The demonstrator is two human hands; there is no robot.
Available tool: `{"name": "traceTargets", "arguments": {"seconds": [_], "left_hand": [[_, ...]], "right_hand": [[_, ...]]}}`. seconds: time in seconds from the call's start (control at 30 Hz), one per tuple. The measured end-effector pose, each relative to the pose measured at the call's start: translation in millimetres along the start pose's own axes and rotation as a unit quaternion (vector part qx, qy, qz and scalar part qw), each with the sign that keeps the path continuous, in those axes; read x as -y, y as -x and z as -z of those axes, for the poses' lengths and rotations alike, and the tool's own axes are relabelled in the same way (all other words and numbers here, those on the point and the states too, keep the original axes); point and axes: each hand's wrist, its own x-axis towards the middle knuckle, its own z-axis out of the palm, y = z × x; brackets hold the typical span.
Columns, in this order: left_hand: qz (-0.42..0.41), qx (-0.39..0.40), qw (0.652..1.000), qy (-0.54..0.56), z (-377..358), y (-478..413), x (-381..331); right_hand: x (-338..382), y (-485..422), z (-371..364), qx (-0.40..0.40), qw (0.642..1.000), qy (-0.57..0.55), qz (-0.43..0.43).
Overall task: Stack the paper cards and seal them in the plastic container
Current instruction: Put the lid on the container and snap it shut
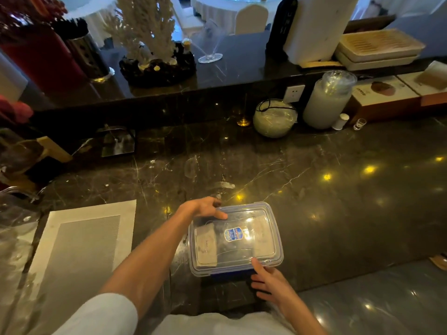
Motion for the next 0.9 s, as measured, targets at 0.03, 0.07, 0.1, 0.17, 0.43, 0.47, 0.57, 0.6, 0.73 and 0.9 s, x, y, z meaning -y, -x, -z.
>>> {"name": "traceTargets", "arguments": {"seconds": [0.03, 0.07, 0.1, 0.17, 0.43, 0.47, 0.57, 0.6, 0.73, 0.9], "left_hand": [[0.003, 0.001, 1.000, 0.004, 0, -1, 0], [0.009, 0.003, 1.000, 0.005, 1, -2, 0], [0.016, 0.006, 1.000, 0.004, 1, -2, 0], [0.027, 0.009, 1.000, -0.001, 3, -2, 0], [-0.038, -0.043, 0.998, 0.030, -5, 3, 5], [-0.057, -0.062, 0.996, 0.035, -8, 5, 7], [-0.105, -0.118, 0.986, 0.049, -18, 7, 13], [-0.113, -0.132, 0.983, 0.053, -21, 8, 16], [-0.121, -0.183, 0.975, 0.028, -29, 15, 19], [-0.126, -0.211, 0.969, -0.005, -32, 20, 15]], "right_hand": [[1, 0, 2, -0.006, 1.000, 0.003, 0.000], [1, -2, 3, -0.009, 1.000, 0.006, -0.001], [1, -3, 4, -0.008, 1.000, 0.007, -0.003], [2, -5, 1, -0.004, 1.000, -0.004, -0.010], [4, -9, -5, -0.014, 1.000, -0.017, -0.005], [4, -9, -5, -0.011, 1.000, -0.015, -0.005], [4, -10, -4, -0.006, 1.000, -0.006, -0.004], [3, -10, -3, -0.004, 1.000, -0.002, -0.002], [1, -9, -3, 0.006, 1.000, 0.005, 0.008], [-1, -8, -4, 0.010, 1.000, 0.014, 0.002]]}}
